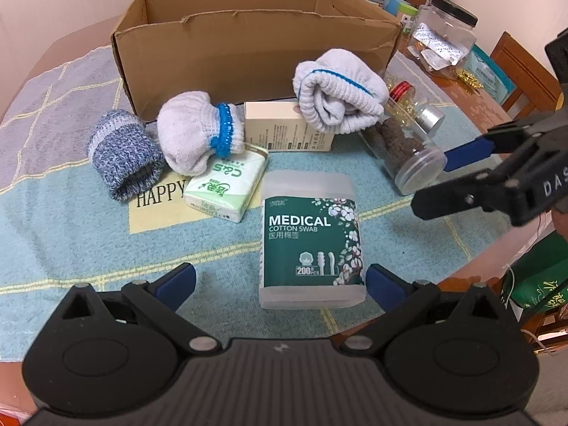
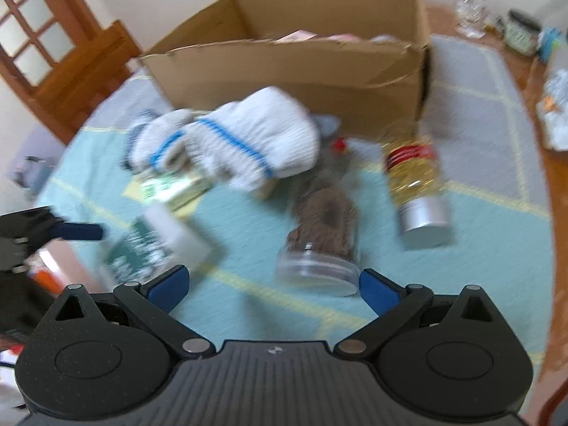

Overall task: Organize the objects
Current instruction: 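Close left gripper on cotton swab box while right gripper grasps brown-food jar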

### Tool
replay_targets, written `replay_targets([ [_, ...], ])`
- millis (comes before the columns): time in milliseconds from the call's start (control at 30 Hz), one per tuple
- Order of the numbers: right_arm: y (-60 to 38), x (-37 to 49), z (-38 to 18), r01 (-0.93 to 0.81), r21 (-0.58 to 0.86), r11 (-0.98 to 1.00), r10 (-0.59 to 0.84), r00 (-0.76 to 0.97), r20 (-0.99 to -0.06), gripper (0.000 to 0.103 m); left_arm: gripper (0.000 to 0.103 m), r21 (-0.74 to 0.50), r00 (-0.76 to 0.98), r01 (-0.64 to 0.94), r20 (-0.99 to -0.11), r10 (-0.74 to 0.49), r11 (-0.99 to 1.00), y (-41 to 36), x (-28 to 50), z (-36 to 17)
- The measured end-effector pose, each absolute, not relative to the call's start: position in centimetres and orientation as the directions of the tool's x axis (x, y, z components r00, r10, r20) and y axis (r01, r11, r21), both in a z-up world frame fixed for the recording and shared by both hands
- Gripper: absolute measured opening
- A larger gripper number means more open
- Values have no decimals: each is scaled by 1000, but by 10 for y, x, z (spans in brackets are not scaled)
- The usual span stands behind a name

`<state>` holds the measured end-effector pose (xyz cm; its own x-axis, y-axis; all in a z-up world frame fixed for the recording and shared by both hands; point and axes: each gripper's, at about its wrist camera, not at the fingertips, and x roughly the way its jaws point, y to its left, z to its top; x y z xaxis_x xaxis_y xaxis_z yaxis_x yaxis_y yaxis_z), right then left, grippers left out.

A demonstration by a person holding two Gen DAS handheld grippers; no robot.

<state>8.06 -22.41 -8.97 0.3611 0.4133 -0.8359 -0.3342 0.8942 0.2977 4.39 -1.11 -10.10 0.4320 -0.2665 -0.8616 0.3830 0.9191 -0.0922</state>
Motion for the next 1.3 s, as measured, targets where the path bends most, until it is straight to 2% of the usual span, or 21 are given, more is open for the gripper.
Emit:
replay_targets([
  [300, -234, 84, -76, -354, 214, 910, 357, 410, -839, 103, 96, -104, 450, 385, -846, -285, 917, -23, 52, -102],
  [367, -238, 88, -72, -362, 193, 912, 346, 425, -837, 103, 87, -100, 458, 389, -841, -286, 916, -29, 54, -103],
  [433, -241, 91, -69, -372, 172, 912, 336, 436, -835, 103, 74, -105, 454, 392, -842, -291, 914, -33, 56, -105],
  [500, -242, 94, -66, -384, 164, 909, 335, 438, -834, 103, 66, -113, 452, 389, -842, -296, 914, -36, 57, -108],
  [1000, -218, 130, -70, -587, 82, 805, 378, 403, -834, 103, 66, -90, 468, 277, -857, -217, 957, 1, 55, -107],
  [1300, -201, 149, -81, -715, 96, 692, 412, 281, -867, 103, 66, -90, 471, 257, -858, -206, 962, -2, 56, -108],
])
